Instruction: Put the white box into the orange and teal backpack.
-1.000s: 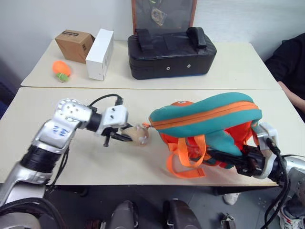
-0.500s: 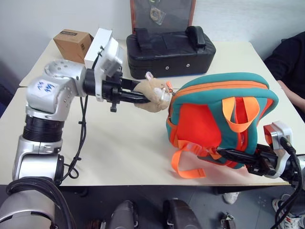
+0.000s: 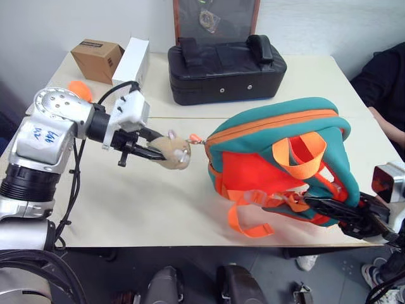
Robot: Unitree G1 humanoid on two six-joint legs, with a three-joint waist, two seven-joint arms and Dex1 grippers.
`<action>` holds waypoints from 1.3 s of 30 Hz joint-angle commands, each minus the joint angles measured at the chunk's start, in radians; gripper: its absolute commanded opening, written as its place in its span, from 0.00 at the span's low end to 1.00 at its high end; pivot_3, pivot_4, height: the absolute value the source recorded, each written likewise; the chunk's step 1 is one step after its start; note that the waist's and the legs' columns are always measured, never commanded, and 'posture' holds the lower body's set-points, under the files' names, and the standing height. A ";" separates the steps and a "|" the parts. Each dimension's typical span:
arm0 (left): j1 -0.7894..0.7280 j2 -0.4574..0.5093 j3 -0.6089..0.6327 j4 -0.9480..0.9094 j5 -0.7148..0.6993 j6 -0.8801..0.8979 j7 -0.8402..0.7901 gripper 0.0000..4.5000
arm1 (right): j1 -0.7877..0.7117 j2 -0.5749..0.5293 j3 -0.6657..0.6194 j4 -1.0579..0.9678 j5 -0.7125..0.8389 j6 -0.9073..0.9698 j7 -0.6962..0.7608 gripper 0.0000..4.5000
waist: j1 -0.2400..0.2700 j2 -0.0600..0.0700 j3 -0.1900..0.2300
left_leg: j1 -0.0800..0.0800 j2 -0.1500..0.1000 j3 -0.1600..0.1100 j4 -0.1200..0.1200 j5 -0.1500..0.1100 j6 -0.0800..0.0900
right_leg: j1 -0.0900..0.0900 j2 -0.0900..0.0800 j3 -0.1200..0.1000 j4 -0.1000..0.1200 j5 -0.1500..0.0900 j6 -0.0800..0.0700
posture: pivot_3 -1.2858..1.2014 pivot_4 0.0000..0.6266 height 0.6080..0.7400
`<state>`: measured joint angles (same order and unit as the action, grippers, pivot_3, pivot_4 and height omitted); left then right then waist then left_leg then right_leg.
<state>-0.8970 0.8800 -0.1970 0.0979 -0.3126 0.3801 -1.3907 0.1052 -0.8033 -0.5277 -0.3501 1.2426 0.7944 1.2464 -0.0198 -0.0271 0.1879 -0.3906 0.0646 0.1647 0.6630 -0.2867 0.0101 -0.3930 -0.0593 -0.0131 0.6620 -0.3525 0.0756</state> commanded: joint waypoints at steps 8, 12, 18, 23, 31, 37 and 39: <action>-0.039 0.023 0.047 0.012 -0.043 0.102 -0.054 0.24 | -0.032 -0.008 -0.089 0.063 0.076 0.011 0.034 0.01 | -0.008 0.000 0.000 | -0.001 0.000 0.001 0.000 0.000 0.001 | -0.001 0.000 0.000 0.000 0.000 0.000 | 0.52 0.24 1.00; 0.126 0.062 -0.011 -0.125 -0.014 0.085 -0.091 0.24 | -0.041 -0.002 -0.094 0.079 0.091 0.011 0.028 0.01 | -0.012 0.001 0.000 | 0.001 0.001 0.001 -0.001 -0.001 -0.001 | -0.001 0.001 0.001 0.001 0.000 0.000 | 0.52 0.24 1.00; 0.219 -0.093 -0.137 -0.077 0.197 -0.090 0.129 0.24 | -0.100 0.000 -0.059 0.025 0.138 0.037 -0.073 0.01 | 0.004 0.001 -0.001 | 0.001 0.000 0.000 0.001 -0.001 0.001 | 0.001 0.000 0.002 0.000 0.000 0.000 | 0.52 0.24 1.00; 0.146 -0.283 -0.128 0.050 0.234 -0.126 0.269 0.24 | -0.115 -0.016 -0.022 -0.003 0.109 0.043 -0.052 0.01 | 0.024 0.001 -0.001 | -0.001 -0.001 -0.001 0.002 -0.002 0.003 | 0.001 -0.001 0.001 -0.001 0.001 0.001 | 0.52 0.24 1.00; 0.048 -0.348 -0.088 0.184 0.237 -0.173 0.281 0.24 | -0.061 -0.033 0.120 -0.114 -0.135 -0.071 0.033 0.01 | 0.015 0.001 -0.001 | -0.002 -0.001 -0.001 0.002 -0.001 0.002 | 0.000 -0.001 0.000 0.000 0.001 0.001 | 0.52 0.24 1.00; 0.136 -0.268 -0.061 0.090 0.184 -0.111 0.188 0.24 | 0.015 -0.021 0.212 -0.190 -0.366 -0.174 -0.092 0.17 | 0.010 0.001 -0.001 | -0.001 0.000 -0.001 0.001 -0.001 0.001 | -0.001 0.000 0.001 0.000 0.001 0.001 | 0.52 0.24 1.00; 0.194 -0.213 -0.015 0.013 0.119 -0.031 0.146 0.40 | 0.038 -0.030 0.179 -0.197 -0.385 -0.194 -0.099 0.30 | 0.006 0.001 -0.001 | -0.001 0.000 0.000 0.001 -0.001 0.001 | -0.001 0.000 0.001 0.001 0.001 0.001 | 0.52 0.24 1.00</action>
<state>-0.7351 0.6223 -0.2646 0.1793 -0.1408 0.2876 -1.2077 0.1292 -0.8176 -0.3102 -0.5122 0.8770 0.6340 1.1555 -0.0138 -0.0262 0.1871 -0.3912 0.0644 0.1641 0.6643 -0.2875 0.0109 -0.3931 -0.0596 -0.0124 0.6627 -0.3520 0.0764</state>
